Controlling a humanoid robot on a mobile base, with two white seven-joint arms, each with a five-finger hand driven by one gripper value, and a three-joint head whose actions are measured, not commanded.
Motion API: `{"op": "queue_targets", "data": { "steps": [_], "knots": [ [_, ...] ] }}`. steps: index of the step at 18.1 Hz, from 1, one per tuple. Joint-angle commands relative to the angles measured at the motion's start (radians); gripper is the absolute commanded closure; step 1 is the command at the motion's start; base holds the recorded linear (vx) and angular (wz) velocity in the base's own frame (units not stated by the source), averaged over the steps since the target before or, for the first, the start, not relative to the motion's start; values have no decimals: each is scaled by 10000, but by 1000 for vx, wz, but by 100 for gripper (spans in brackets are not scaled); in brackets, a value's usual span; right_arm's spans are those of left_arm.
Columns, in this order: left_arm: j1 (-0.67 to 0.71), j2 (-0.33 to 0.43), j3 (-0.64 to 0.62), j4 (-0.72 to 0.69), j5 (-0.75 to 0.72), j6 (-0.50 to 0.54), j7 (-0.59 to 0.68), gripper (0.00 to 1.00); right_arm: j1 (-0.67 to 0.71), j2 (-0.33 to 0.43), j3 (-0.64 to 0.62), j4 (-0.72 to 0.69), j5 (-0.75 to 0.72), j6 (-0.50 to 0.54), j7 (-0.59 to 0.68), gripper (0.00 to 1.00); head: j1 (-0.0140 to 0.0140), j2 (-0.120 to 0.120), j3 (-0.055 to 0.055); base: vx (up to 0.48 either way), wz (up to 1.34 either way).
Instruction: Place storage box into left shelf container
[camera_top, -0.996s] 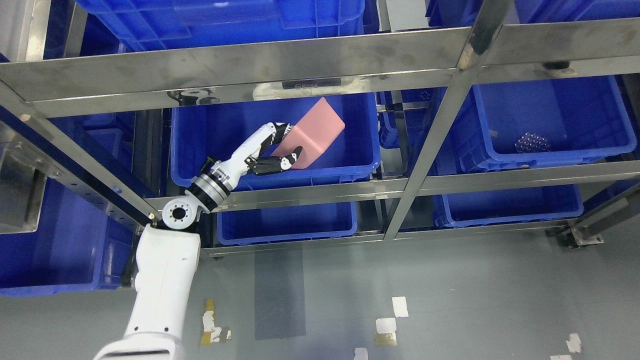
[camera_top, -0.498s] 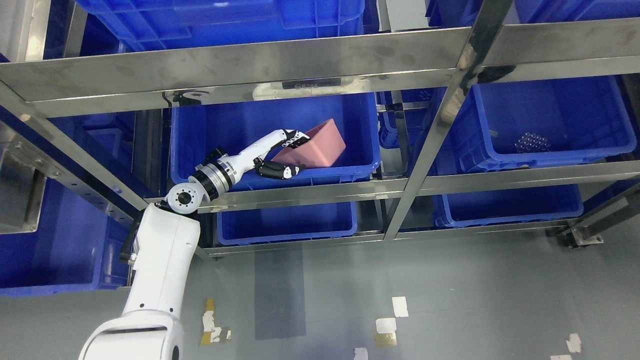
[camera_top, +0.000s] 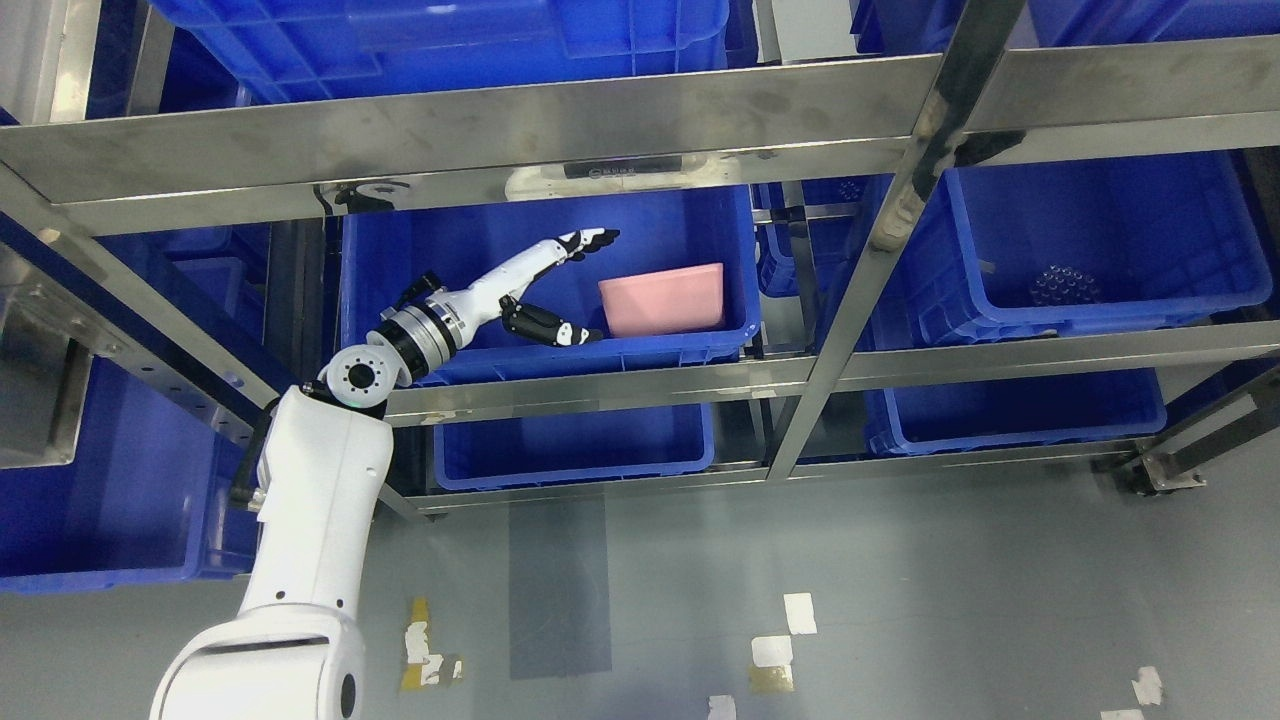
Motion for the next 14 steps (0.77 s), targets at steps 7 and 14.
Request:
{"op": "queue_targets", "data": {
  "steps": [7, 14],
  "knots": [
    [2848, 175, 811, -5653, 4895, 2330, 842, 1, -30, -175, 1, -174, -215, -10, 21, 0, 0, 0, 0, 0, 0],
    [5762, 175, -997, -9397, 5264, 2223, 4890, 1, -46, -175, 1, -174, -215, 6, 5, 0, 0, 0, 0, 0, 0]
  ]
}}
